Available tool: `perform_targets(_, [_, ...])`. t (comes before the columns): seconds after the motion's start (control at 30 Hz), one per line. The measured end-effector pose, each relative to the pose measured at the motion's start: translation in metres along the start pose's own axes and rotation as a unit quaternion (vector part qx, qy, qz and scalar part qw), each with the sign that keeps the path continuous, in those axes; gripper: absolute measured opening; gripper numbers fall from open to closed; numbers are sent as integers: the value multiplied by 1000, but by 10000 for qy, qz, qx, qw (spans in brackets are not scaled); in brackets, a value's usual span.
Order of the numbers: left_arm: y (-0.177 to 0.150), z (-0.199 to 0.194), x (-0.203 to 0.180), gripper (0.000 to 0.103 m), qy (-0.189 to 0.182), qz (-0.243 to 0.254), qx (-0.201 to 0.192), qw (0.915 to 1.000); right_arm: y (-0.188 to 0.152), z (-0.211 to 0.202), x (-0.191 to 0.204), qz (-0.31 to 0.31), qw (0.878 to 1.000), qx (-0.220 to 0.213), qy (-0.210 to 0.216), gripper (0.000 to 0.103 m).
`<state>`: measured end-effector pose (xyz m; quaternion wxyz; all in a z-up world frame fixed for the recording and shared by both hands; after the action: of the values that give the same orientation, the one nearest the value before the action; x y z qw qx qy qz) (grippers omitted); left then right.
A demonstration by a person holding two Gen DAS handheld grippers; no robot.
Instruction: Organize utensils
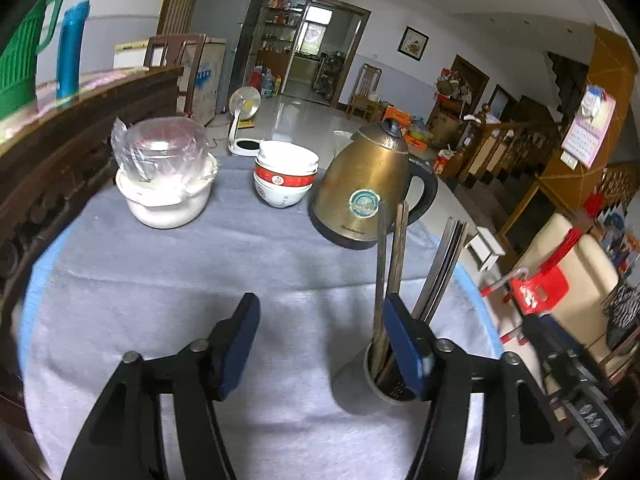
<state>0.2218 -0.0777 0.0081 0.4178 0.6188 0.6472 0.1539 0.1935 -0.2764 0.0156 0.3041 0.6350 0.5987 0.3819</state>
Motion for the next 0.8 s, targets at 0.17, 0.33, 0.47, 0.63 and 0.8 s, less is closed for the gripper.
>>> perform_targets(0.17, [-17, -7, -6, 83, 93, 374, 85, 9992, -14, -28, 3, 5, 9999, -50, 107, 74])
perform_targets(0.33, [-36, -9, -15, 84, 129, 657, 227, 9975, -45, -43, 10, -231, 9997, 122, 9, 78])
perform_targets(0.47, [-46, -11, -20, 85, 176, 779, 347, 9962, -63, -49, 15, -347, 9991, 220, -45, 79])
perform_targets(0.63, [-52, -18, -23, 85, 248, 834, 352, 9956, -68, -53, 14, -292, 9993, 219, -45, 83])
perform_targets(0.8, [-52, -20, -24, 87, 259, 796, 391, 9957, -65, -55, 14, -306, 9993, 214, -65, 84])
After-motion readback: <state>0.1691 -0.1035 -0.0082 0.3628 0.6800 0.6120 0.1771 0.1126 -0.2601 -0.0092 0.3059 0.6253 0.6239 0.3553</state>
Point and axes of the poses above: each gripper's, at about its wrist camera, not at the fingertips, and z roughly the way its jaws point, x to its left, y to its top, the point moved 8 cm from there along z, roughly the way its jaws point, and after that the axes turned 7 degrees about -y, right-handed, at the moved point
